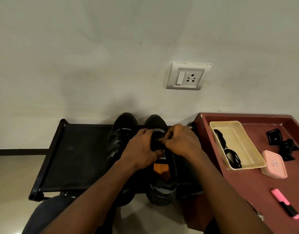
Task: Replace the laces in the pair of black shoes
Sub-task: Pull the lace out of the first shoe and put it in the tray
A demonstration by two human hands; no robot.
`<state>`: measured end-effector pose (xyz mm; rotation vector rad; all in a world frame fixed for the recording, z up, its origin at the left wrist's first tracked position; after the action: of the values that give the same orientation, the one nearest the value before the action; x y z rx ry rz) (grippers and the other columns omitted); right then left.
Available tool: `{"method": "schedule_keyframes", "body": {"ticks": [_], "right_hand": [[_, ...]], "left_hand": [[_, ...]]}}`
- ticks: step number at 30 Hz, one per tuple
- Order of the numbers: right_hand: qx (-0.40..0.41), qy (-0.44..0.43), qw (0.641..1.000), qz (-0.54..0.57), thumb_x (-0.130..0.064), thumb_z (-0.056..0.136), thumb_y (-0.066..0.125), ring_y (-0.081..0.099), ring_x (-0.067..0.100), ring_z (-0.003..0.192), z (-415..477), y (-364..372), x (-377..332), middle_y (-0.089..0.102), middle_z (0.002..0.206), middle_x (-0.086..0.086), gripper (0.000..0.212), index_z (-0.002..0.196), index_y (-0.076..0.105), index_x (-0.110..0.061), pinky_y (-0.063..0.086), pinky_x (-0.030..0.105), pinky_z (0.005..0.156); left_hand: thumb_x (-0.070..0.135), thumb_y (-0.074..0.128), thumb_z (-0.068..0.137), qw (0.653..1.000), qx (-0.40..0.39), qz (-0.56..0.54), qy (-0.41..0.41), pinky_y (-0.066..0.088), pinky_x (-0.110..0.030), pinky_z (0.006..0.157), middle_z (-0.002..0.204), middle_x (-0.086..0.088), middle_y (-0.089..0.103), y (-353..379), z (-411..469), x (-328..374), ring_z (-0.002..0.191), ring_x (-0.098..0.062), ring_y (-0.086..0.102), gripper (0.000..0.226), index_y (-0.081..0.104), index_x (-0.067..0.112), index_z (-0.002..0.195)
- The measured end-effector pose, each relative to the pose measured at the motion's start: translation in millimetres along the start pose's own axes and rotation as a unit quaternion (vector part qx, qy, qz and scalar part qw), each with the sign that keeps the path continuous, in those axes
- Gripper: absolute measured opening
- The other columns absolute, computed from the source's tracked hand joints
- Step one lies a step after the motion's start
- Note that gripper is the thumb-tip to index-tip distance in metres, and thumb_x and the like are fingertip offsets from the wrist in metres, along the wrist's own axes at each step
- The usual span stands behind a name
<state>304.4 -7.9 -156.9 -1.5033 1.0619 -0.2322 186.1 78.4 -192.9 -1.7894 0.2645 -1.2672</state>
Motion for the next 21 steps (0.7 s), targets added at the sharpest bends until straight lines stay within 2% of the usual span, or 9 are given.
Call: {"method": "schedule_keyframes", "body": {"ticks": [2, 4, 7, 10, 13, 15, 17, 19, 21], "right_hand": [[0.007, 0.007, 1.000, -0.013, -0.033, 0.091, 0.075, 0.068, 0.011, 0.081, 0.1, 2.1, -1.7, 0.069, 0.086, -0.007, 0.011, 0.094, 0.068, -0.026, 0.061, 0.036, 0.079], [0.020, 0.002, 0.999, -0.028, -0.027, 0.091, 0.071, 0.067, 0.012, 0.083, -0.4, 2.5, -5.1, 0.068, 0.088, -0.006, 0.006, 0.095, 0.067, -0.026, 0.060, 0.036, 0.078], [0.023, -0.009, 0.999, -0.040, -0.025, 0.093, 0.068, 0.066, 0.016, 0.087, -1.5, 3.7, -8.5, 0.067, 0.093, -0.002, 0.007, 0.099, 0.069, -0.021, 0.059, 0.036, 0.078], [0.036, -0.020, 0.999, -0.030, -0.027, 0.099, 0.065, 0.062, 0.022, 0.101, -2.9, -1.4, -8.5, 0.061, 0.109, 0.004, 0.013, 0.106, 0.069, -0.017, 0.059, 0.041, 0.084], [0.098, -0.019, 0.995, -0.019, -0.027, 0.101, 0.061, 0.056, 0.025, 0.107, -2.6, -21.7, -3.1, 0.051, 0.115, 0.005, 0.012, 0.109, 0.065, -0.018, 0.055, 0.040, 0.082], [0.147, -0.009, 0.989, 0.005, -0.024, 0.102, 0.059, 0.057, 0.025, 0.106, -2.0, -34.8, 5.1, 0.055, 0.116, 0.005, 0.010, 0.109, 0.063, -0.019, 0.056, 0.043, 0.083], [0.196, 0.007, 0.978, 0.066, -0.019, 0.102, 0.056, 0.061, 0.019, 0.095, 0.3, -44.4, 17.5, 0.062, 0.109, 0.003, 0.004, 0.105, 0.060, -0.020, 0.054, 0.037, 0.075], [0.231, 0.039, 0.949, 0.211, -0.020, 0.106, 0.051, 0.063, 0.012, 0.088, 2.0, -47.3, 31.3, 0.067, 0.101, -0.001, 0.009, 0.098, 0.055, -0.022, 0.045, 0.028, 0.066], [0.222, 0.072, 0.870, 0.434, -0.023, 0.110, 0.045, 0.071, 0.017, 0.093, 6.4, -40.8, 39.8, 0.074, 0.096, 0.000, 0.013, 0.099, 0.053, -0.020, 0.051, 0.027, 0.075]], "left_hand": [[0.049, 0.078, 0.081, 1.000, -0.001, 0.007, -0.001, 0.046, -0.037, 0.107, 0.149, -0.001, 0.046, 0.0, 0.2, 0.4, 0.131, -0.022, 0.051, 0.079, 0.044, 0.028, 0.148], [0.048, 0.078, 0.081, 1.000, 0.000, 0.010, -0.002, 0.045, -0.036, 0.106, 0.149, -0.002, 0.046, 0.4, 0.2, 0.6, 0.131, -0.023, 0.051, 0.079, 0.044, 0.027, 0.149], [0.048, 0.077, 0.081, 1.000, 0.003, 0.007, 0.003, 0.045, -0.037, 0.106, 0.149, -0.002, 0.046, 0.3, 0.0, 1.2, 0.131, -0.024, 0.051, 0.079, 0.043, 0.028, 0.149], [0.052, 0.077, 0.082, 1.000, 0.006, 0.013, -0.001, 0.045, -0.038, 0.107, 0.150, -0.003, 0.046, 0.8, -0.1, 0.2, 0.133, -0.024, 0.051, 0.080, 0.043, 0.026, 0.150], [0.054, 0.076, 0.082, 1.000, 0.008, 0.013, -0.005, 0.044, -0.037, 0.108, 0.152, -0.002, 0.044, 1.4, -0.4, -1.2, 0.134, -0.023, 0.049, 0.081, 0.042, 0.027, 0.150], [0.055, 0.076, 0.082, 1.000, 0.007, 0.012, -0.006, 0.043, -0.036, 0.108, 0.152, -0.001, 0.044, 1.6, -0.4, -1.5, 0.135, -0.023, 0.049, 0.082, 0.041, 0.026, 0.151], [0.055, 0.075, 0.083, 1.000, 0.005, 0.010, -0.006, 0.043, -0.035, 0.109, 0.152, 0.000, 0.043, 1.5, -0.3, -1.0, 0.135, -0.022, 0.048, 0.082, 0.040, 0.026, 0.152], [0.055, 0.075, 0.084, 1.000, 0.005, 0.011, -0.005, 0.043, -0.037, 0.110, 0.153, 0.000, 0.042, 1.3, -0.7, -0.4, 0.136, -0.022, 0.047, 0.082, 0.040, 0.026, 0.152], [0.056, 0.074, 0.084, 1.000, 0.005, 0.015, -0.005, 0.044, -0.039, 0.113, 0.153, -0.001, 0.042, 1.1, -1.0, 0.0, 0.138, -0.023, 0.046, 0.082, 0.040, 0.026, 0.153]]}}
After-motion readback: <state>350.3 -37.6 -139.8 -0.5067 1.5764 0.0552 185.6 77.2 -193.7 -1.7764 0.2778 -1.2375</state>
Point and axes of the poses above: each hand's wrist, its own z-axis towards the middle knuckle, its own y-axis out of the palm, x = y × z, the point moved 8 cm from there along z, towards the middle knuckle
